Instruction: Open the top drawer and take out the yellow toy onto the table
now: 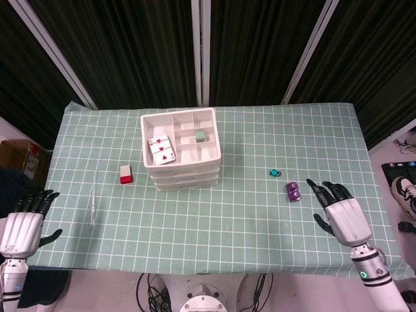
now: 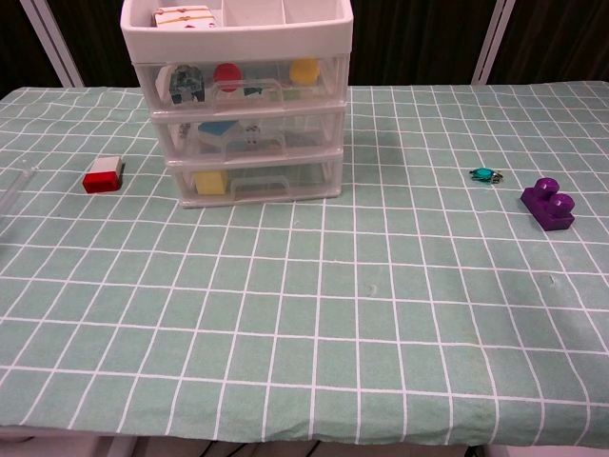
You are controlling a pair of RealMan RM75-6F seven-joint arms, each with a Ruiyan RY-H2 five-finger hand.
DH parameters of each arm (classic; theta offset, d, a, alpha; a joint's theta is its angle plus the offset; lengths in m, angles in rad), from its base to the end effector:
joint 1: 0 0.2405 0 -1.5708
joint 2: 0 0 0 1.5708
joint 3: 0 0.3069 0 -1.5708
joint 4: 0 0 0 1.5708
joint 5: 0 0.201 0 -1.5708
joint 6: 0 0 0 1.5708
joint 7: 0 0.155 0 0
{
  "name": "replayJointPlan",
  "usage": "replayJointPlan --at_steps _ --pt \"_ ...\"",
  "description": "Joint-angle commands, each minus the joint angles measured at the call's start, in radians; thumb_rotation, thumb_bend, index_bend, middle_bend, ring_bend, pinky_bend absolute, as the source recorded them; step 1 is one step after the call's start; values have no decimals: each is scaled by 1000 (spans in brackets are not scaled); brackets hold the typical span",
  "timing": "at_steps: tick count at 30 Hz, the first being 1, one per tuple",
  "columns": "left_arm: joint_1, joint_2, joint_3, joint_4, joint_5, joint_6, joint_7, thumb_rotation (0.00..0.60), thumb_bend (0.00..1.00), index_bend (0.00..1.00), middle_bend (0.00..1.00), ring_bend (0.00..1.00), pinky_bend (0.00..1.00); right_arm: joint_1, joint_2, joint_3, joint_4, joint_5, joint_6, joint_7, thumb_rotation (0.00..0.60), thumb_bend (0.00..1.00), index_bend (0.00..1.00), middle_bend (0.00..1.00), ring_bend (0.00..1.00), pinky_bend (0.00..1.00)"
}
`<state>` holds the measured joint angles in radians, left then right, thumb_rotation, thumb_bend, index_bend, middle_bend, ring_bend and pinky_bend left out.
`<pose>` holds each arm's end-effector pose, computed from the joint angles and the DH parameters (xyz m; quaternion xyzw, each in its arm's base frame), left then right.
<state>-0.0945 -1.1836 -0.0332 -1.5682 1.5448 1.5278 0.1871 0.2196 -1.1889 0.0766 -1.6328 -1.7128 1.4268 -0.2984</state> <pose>-0.3480 0.1953 0.1707 -0.6320 -0.3164 -0.3581 0.6101 -0.2852 -0.2362 0.1475 0.7111 -0.2225 0.3982 0.5351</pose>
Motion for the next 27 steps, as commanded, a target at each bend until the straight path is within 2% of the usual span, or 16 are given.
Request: replayJointPlan --at_steps 1,5,8,10,18,27 --pt "8 0 6 -2 6 12 -3 600 61 190 172 163 190 149 -58 57 -79 -78 -177 -365 600 176 104 499 498 582" --pt "20 -5 9 4 7 27 -17 600 61 190 172 162 191 226 -121 96 -92 -66 -284 -554 600 195 134 686 725 824" --pt "29 -10 13 16 6 35 -30 600 60 190 172 162 191 283 -189 122 -81 -27 -369 -696 600 245 147 804 855 936" --pt "32 -14 13 24 4 38 -40 600 60 191 173 163 191 313 -226 133 -67 -11 -406 -761 600 283 153 840 893 973" --pt "41 -28 10 62 -1 45 -78 600 60 190 172 163 191 424 -379 187 17 76 -494 -976 600 380 173 882 946 1000" --pt "48 -34 5 93 -8 50 -113 600 61 190 172 163 191 516 -464 212 97 162 -536 -1085 600 430 195 883 947 1000"
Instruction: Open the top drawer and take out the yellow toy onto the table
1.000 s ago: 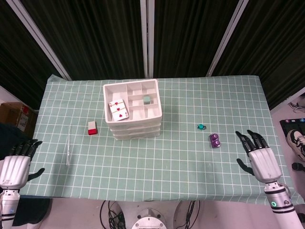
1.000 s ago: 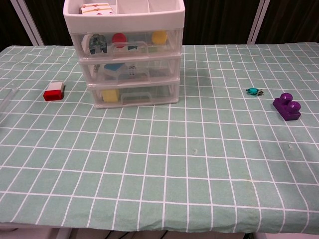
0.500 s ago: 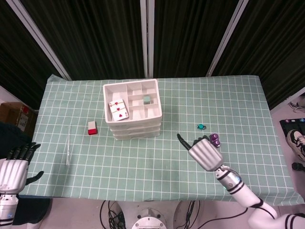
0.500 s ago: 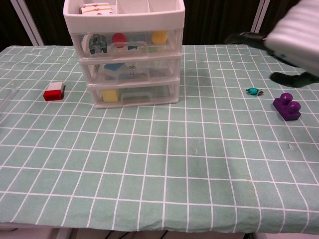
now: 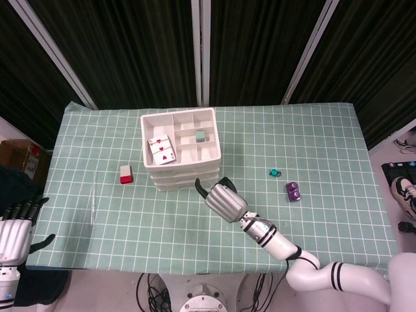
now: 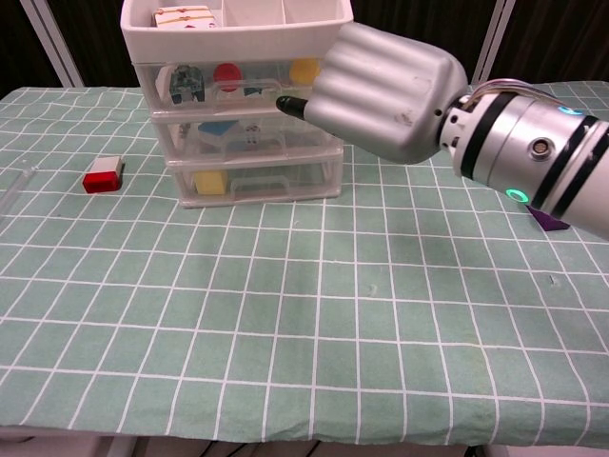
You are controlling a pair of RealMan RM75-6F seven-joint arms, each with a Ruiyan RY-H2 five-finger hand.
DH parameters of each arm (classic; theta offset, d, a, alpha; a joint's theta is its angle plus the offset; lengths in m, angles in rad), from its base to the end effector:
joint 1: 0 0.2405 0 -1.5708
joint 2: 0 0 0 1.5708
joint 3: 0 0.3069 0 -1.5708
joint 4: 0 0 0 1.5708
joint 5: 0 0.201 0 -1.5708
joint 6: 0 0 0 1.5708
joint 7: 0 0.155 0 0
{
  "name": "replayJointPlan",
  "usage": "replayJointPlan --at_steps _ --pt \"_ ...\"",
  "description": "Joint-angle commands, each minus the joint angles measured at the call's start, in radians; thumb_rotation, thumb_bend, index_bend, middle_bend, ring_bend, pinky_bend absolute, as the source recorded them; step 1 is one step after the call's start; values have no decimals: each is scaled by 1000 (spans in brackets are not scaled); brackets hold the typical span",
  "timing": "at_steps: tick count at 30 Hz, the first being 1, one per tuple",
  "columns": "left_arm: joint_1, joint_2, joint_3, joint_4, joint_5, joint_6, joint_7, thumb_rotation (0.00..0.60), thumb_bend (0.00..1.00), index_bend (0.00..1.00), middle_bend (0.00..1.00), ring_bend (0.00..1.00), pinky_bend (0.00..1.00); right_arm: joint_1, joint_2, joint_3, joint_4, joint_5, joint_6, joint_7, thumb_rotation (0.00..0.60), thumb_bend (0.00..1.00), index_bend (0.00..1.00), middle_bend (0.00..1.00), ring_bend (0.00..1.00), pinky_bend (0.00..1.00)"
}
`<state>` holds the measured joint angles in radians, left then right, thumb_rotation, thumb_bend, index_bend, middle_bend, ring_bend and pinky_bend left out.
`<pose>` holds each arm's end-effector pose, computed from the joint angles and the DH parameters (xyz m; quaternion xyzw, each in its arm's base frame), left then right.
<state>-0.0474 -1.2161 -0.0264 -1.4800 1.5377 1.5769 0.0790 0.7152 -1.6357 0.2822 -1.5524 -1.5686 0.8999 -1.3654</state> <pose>-0.3692 0.1778 0.1727 -0.6036 -0.3367 -0.3704 0.6205 -0.0924 -0.3444 -0.0310 0.8075 0.1935 0.2634 0.4911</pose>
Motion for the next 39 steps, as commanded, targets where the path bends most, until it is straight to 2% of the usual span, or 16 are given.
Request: replayJointPlan --at_steps 1,17,28,39 --pt "1 -3 -2 7 -1 1 -7 600 61 190 172 163 191 28 -22 7 23 23 -10 -26 600 430 196 884 947 1000" --pt "8 -13 -6 37 -7 5 -37 600 61 190 173 162 190 121 -60 -2 101 90 16 -109 600 443 219 887 947 1000" --pt "10 -18 -8 52 -8 3 -49 600 61 191 173 163 189 152 -73 -28 142 145 47 -157 600 447 327 896 954 1000" --pt "13 -23 -8 63 -10 1 -58 600 60 191 172 162 189 167 -63 -57 142 170 87 -155 600 457 391 903 954 1000"
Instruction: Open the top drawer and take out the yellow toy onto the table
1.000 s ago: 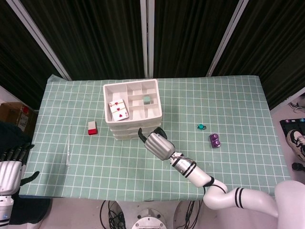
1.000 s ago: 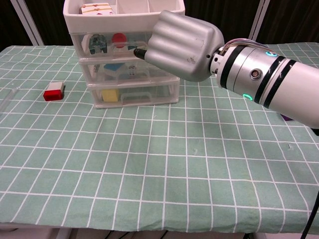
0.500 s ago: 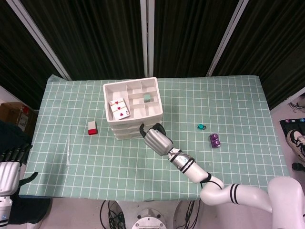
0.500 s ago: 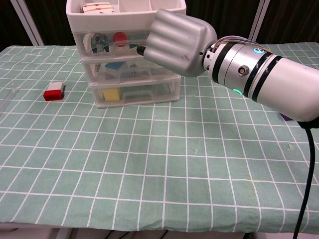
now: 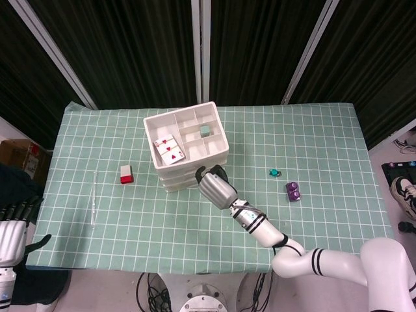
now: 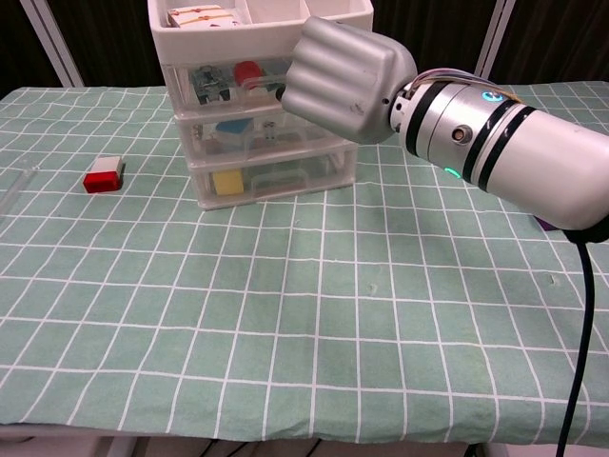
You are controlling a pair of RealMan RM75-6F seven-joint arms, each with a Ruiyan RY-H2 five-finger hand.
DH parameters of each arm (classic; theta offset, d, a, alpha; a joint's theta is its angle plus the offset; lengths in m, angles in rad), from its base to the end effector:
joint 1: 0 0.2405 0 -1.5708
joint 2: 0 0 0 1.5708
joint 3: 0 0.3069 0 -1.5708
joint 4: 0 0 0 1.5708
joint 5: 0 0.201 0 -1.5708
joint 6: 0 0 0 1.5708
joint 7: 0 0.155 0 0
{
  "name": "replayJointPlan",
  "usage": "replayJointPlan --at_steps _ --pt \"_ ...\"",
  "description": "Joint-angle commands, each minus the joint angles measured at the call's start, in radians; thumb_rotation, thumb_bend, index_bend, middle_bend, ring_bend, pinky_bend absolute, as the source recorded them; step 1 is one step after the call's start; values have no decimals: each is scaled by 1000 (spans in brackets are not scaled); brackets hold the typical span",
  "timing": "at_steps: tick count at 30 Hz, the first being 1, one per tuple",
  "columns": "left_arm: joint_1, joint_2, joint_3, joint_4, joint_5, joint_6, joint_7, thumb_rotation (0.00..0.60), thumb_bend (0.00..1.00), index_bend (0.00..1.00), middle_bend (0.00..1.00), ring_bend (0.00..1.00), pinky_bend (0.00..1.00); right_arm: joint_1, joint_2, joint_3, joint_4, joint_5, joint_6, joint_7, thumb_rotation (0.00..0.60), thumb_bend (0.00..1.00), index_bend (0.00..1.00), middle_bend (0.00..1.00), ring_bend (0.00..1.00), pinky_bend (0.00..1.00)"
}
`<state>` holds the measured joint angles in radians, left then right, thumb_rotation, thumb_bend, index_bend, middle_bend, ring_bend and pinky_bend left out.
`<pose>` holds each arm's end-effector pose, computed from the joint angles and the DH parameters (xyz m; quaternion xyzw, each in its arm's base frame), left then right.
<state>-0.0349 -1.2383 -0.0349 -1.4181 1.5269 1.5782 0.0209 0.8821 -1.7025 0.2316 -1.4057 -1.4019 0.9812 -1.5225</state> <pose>-0.3816 0.1750 0.1723 -0.5924 -0.3451 -0.3733 0.6250 -0.0713 -0.3821 -0.0498 0.7820 0.2526 0.2066 0.5310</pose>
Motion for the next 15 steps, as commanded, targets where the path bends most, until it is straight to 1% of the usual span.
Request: replayJointPlan --at_steps 1,5,11,14,15 --pt "0 -1 0 1 0 -1 -1 600 60 191 172 163 189 -1 5 -10 -8 5 9 3 600 457 398 904 954 1000" --pt "0 -3 0 4 2 -2 -2 600 61 192 172 162 189 -6 17 -31 -30 8 25 9 600 456 420 904 954 1000" --pt "0 -5 1 8 2 -3 -6 600 61 191 173 162 189 -28 47 -64 -87 4 59 27 600 456 425 904 954 1000" --pt "1 -7 2 10 1 -5 -8 600 61 191 173 163 189 -45 73 -88 -137 -9 77 52 600 456 419 904 954 1000" --pt "1 -8 1 11 0 -5 -8 600 61 192 173 163 189 -50 80 -93 -152 -12 84 62 600 454 399 904 954 1000"
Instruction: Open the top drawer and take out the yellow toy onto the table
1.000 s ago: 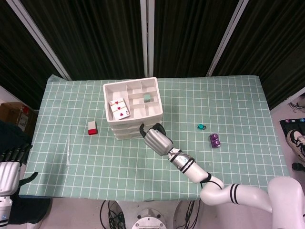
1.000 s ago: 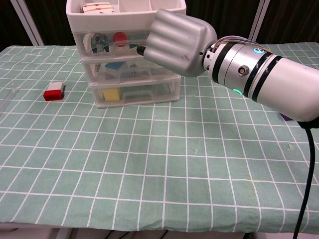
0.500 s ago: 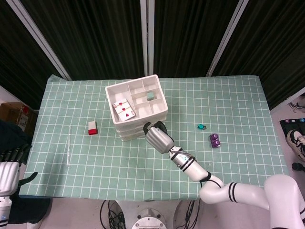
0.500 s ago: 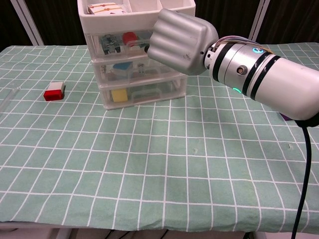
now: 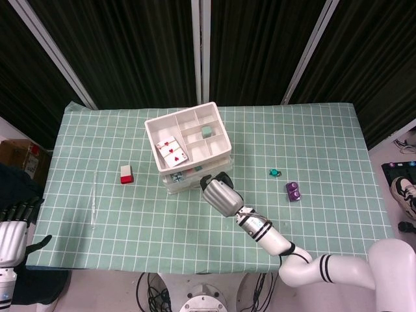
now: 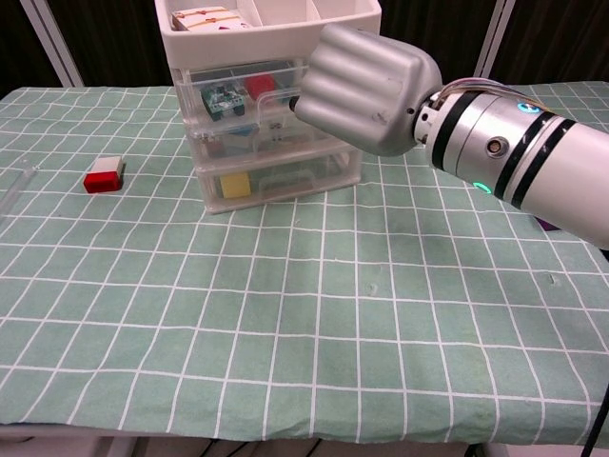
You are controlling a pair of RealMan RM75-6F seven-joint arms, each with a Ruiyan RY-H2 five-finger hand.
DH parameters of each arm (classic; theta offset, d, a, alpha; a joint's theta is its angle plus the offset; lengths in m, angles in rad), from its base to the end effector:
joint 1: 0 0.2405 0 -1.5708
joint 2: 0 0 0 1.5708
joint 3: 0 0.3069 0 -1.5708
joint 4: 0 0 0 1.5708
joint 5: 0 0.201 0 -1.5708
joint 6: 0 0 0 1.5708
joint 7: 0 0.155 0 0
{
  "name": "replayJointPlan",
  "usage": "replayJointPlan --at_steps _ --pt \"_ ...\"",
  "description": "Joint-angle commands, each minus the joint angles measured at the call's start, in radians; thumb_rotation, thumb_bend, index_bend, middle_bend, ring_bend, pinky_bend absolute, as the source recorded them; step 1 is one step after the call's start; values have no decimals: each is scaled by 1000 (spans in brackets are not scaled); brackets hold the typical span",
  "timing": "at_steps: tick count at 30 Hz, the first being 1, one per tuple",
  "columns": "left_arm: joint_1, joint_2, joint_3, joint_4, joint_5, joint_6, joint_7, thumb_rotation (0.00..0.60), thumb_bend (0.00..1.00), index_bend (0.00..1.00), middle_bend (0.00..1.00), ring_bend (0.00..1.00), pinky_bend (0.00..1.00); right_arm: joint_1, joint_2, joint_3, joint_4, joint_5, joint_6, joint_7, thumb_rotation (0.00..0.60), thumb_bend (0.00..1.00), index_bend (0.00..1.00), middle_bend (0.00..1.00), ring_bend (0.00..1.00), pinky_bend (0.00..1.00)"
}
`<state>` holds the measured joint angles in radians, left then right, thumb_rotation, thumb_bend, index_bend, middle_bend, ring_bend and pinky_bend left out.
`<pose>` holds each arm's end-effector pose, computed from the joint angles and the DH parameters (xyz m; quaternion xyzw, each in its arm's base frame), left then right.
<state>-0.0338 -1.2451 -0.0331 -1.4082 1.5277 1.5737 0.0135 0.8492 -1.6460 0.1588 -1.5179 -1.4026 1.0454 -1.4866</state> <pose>-0.3834 0.1743 0.1697 -0.5929 -0.3485 -0.3726 0.6231 -0.0832 -0.3585 -0.0374 0.7940 0.2270 0.2275 0.5160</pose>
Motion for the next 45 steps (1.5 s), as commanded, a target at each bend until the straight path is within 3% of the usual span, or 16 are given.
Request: replayJointPlan --at_steps 1,6,13,29,33,38,45 --pt "-1 -1 -1 1 -1 -1 0 600 60 192 173 162 189 -22 31 -23 -55 -16 27 39 600 442 362 904 954 1000" --pt "0 -1 0 -2 0 -1 4 600 61 192 173 163 189 -67 79 -41 -175 -26 73 174 600 238 170 904 954 1000" --pt "-1 7 -2 -21 -3 -5 20 600 60 192 173 162 189 -111 167 -25 -327 8 100 386 600 204 159 904 954 1000" --pt "-10 28 -4 -74 -5 -18 67 600 60 191 172 162 189 -36 197 86 -270 261 -15 540 600 205 192 904 954 1000" --pt "-10 30 -2 -79 -6 -23 71 600 61 192 173 163 189 2 198 108 -251 347 -47 546 600 219 273 904 954 1000" --pt "-7 30 -2 -77 -14 -24 67 600 61 192 173 162 189 22 213 110 -258 404 -48 560 600 238 377 910 954 1000" --pt "-7 28 -2 -69 -16 -27 62 600 61 192 172 163 189 8 282 81 -344 441 -40 611 600 242 432 911 956 1000"
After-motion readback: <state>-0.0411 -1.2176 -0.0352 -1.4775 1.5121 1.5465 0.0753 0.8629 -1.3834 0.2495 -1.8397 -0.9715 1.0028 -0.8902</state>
